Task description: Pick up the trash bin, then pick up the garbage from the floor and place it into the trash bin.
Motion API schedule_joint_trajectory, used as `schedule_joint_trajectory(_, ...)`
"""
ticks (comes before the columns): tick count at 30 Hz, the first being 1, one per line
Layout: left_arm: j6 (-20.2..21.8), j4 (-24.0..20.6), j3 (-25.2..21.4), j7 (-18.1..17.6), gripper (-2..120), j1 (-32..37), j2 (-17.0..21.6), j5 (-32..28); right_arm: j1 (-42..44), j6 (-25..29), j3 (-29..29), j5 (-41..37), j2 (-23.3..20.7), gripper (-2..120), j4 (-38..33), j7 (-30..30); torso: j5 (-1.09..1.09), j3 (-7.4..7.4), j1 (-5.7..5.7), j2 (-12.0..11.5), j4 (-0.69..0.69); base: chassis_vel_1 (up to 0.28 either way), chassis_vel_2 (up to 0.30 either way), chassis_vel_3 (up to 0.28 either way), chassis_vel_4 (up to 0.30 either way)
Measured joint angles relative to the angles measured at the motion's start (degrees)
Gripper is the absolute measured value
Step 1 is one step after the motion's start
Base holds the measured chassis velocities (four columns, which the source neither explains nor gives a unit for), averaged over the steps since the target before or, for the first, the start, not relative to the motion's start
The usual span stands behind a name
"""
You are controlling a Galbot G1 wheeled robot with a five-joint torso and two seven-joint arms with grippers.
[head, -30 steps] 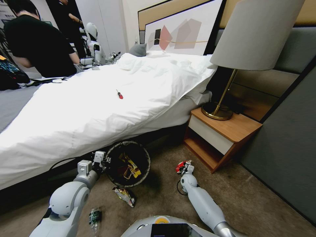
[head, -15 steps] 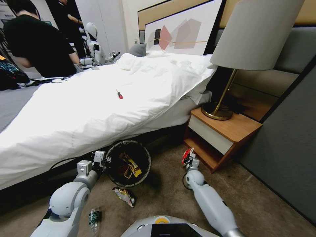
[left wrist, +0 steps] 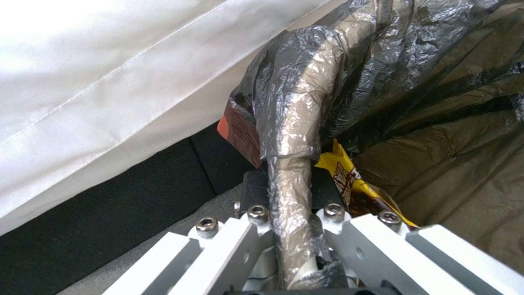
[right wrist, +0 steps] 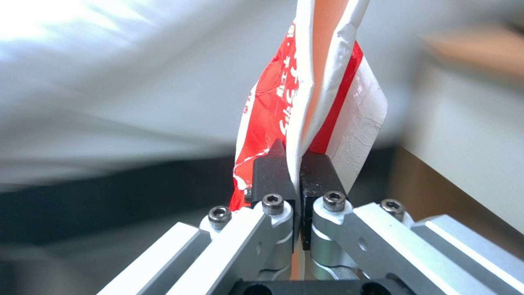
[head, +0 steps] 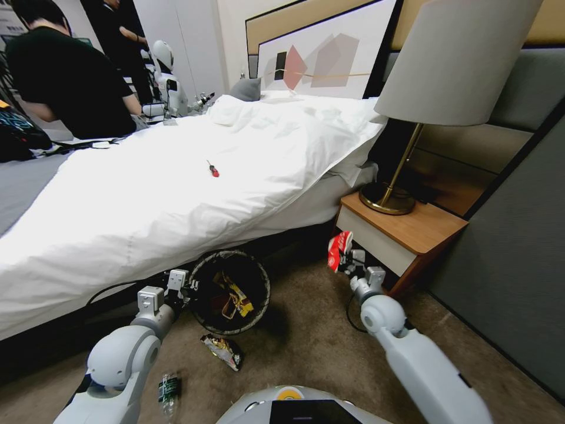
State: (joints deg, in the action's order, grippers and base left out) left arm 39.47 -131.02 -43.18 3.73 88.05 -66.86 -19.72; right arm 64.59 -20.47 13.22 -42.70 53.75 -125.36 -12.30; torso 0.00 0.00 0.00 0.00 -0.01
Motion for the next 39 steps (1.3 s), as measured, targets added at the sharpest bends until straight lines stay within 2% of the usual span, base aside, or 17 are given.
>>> schedule_joint_trajectory(7, 0.23, -0.07, 0.58, -0.36, 1, -0.13, 0.25, -0.06, -5.73, -1.26, -5.66, -2.76, -1.29, 0, -2.29, 6.86, 0.00, 0.00, 0.00, 0.00, 0.01, 0.000, 0.000, 0.000, 0.000)
schedule_joint_trajectory(15, 0.49, 0.57, 0.93, -0.50, 1, -0.94, 1.29, -0.95, -10.17, -3.29, -11.45, -5.20, -1.86, 0, -4.31, 10.43, -0.01, 0.00, 0.00, 0.00, -0.01, 0.000, 0.000, 0.000, 0.000)
schedule_joint_trajectory(20, 0.62, 0.70, 1.02, -0.54, 1, -1.06, 1.33, -1.42, -13.04, -3.86, -16.09, -6.63, -1.67, 0, -4.72, 10.74, -0.01, 0.00, 0.00, 0.00, 0.01, 0.000, 0.000, 0.000, 0.000)
schedule_joint_trajectory(24, 0.83, 0.71, 1.18, -0.71, 1, -1.45, 1.46, -1.99, -17.38, -4.51, -22.92, -7.29, -1.00, 0, -4.43, 10.55, 0.00, 0.00, 0.00, 0.00, 0.01, 0.000, 0.000, 0.000, 0.000)
schedule_joint_trajectory(39, 1.30, 0.82, 1.28, -1.02, 1, -1.72, 1.38, -2.33, -19.04, -8.27, -30.87, -5.55, 1.81, 0, -2.77, 6.27, 0.00, 0.00, 0.00, 0.00, 0.00, 0.000, 0.000, 0.000, 0.000)
